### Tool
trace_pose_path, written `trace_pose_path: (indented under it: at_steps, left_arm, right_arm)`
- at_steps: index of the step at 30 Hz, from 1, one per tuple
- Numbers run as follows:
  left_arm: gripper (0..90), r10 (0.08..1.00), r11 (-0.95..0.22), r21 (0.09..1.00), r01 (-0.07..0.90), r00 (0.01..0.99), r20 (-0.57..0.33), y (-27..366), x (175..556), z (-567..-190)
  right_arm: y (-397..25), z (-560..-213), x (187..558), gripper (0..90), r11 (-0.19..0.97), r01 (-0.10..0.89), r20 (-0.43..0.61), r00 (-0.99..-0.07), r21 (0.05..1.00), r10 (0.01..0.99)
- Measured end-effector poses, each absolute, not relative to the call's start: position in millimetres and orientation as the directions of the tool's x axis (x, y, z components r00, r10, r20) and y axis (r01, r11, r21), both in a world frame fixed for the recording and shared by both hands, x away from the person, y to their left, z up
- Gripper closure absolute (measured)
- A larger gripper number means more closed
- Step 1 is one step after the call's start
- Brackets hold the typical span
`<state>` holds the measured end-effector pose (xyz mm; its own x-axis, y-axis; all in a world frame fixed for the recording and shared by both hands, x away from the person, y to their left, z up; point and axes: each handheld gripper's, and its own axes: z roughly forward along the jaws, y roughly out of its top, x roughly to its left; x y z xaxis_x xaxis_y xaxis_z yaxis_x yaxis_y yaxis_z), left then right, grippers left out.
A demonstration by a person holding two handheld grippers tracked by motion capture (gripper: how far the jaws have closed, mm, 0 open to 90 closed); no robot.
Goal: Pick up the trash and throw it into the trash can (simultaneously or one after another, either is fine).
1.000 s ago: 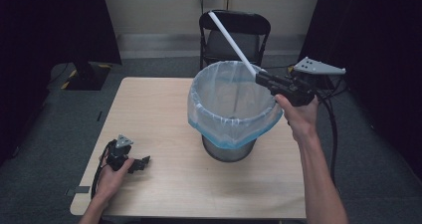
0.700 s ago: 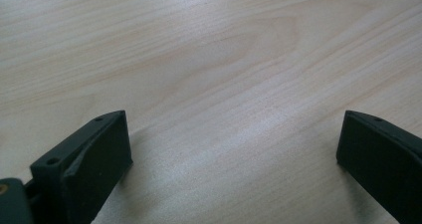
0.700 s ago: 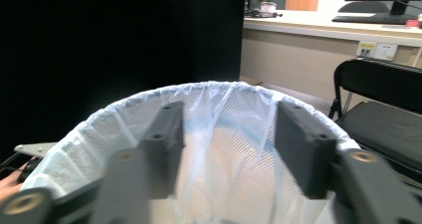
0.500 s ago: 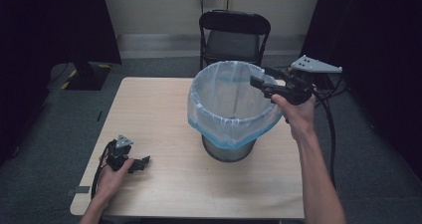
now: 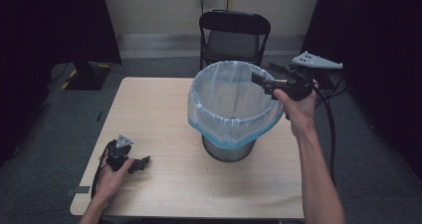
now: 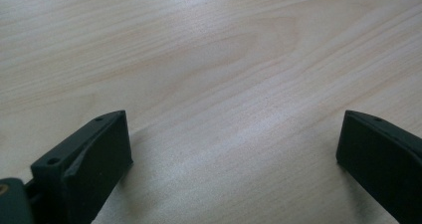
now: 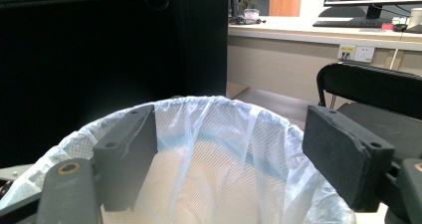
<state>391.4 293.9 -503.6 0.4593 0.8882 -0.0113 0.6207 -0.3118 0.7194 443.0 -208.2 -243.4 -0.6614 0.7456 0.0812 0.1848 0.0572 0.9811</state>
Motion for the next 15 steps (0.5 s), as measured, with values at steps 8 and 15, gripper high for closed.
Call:
trace_pose_path:
  at_steps: [8,15]
  left_arm:
    - [0.2,0.889,-0.311,0.719,0.621,0.458,-0.012,294,391,-504]
    - [0.2,0.889,-0.311,0.72,0.621,0.458,-0.012,294,391,-504]
  right_arm:
    - [-216,-245,452,18.3,0.045,0.205,0.101,-0.649,0.978,0.754]
    - [-226,-247,456,18.5,0.026,0.212,0.115,-0.624,0.977,0.773]
